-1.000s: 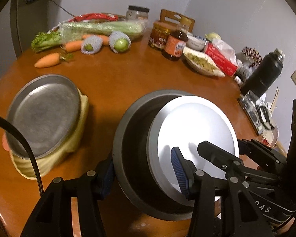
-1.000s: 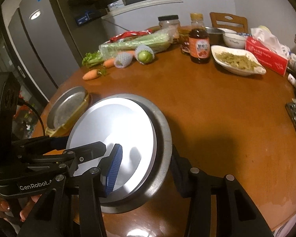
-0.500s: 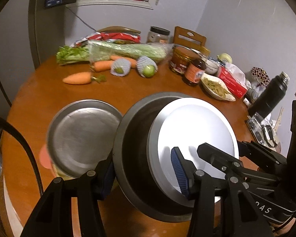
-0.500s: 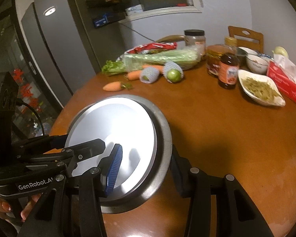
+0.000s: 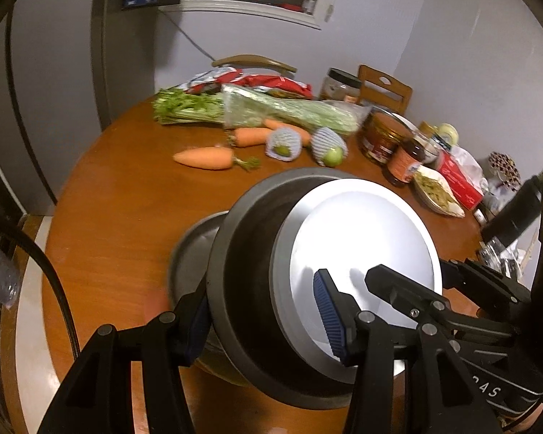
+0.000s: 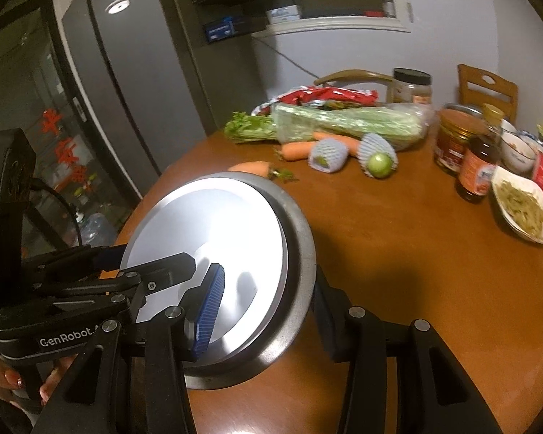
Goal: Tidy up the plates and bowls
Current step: 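Lower the steel bowl stack onto the grey tray with both tools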
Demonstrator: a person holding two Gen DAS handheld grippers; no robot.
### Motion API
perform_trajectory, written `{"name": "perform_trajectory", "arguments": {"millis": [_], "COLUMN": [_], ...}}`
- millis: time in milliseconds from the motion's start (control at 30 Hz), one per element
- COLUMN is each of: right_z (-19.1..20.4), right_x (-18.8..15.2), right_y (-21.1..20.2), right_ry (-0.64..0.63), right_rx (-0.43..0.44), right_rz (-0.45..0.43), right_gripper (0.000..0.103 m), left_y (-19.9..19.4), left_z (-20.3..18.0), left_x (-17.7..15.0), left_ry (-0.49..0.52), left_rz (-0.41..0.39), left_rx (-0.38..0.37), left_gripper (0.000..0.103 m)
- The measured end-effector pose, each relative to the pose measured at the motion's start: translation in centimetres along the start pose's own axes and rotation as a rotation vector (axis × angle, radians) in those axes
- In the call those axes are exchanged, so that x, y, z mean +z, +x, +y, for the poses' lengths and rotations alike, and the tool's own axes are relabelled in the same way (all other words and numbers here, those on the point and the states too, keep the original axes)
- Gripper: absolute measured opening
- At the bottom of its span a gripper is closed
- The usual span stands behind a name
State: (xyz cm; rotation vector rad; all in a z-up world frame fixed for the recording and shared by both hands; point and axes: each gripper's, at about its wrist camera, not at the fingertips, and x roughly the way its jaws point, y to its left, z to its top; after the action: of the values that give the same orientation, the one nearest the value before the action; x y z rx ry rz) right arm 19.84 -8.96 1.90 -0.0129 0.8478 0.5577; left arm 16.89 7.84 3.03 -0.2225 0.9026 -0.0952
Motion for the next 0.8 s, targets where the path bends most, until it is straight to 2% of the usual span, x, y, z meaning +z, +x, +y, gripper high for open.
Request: {"name": "perform_trajectory", "arguments": {"millis": [333,800], "right_z": [1.4,1.9], "right_x": [1.7,1.6], "right_y": [3.0,5.3], "right_ry": [-0.025,-0.033], "right_rx": [0.038,0.046], "right_rz": [0.02,0.065], "right_gripper": [0.048,0.048], "left_y": [0.8,2.4], "left_z": [2.6,3.9], "left_x": [0.9,0.6], "left_ry": [-0.029,-0.043], "left_rz": [0.011,0.047], "left_rx": [0.044,0.058], "left_gripper": [0.053,0.053]}}
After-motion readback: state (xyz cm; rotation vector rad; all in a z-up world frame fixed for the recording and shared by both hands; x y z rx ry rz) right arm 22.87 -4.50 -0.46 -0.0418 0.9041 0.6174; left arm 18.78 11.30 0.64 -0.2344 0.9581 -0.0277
